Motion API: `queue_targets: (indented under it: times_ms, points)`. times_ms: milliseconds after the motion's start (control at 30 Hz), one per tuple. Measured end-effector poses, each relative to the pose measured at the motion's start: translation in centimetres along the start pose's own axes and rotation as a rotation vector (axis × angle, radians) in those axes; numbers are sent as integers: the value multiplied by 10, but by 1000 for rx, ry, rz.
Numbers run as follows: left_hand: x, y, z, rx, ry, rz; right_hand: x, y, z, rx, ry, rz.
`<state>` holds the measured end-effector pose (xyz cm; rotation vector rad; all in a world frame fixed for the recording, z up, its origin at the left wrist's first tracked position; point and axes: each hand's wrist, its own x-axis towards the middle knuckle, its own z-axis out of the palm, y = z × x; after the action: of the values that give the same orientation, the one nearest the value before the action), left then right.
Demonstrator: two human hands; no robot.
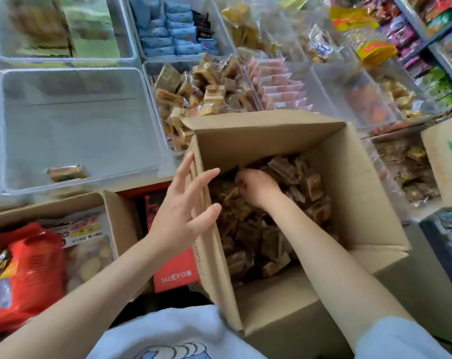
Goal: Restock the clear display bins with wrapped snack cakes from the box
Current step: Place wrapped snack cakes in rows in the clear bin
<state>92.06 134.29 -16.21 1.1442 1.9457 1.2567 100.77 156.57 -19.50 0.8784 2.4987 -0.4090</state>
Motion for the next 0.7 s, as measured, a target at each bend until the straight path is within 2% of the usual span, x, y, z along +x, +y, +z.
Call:
queue_targets:
  times_ms: [133, 267, 567, 700]
  points:
    - [-3, 1, -2, -3, -3, -50, 33, -9, 37, -60, -93, -78]
    - [-6, 1, -2, 12, 1, -70, 55, -13, 65, -206, -239, 18]
    - [-10, 7, -5, -6, -23, -113, 76, -17, 85, -290, -191, 111]
    - [-9, 6, -5, -20, -29, -106, 66, -12, 65, -123, -267, 49]
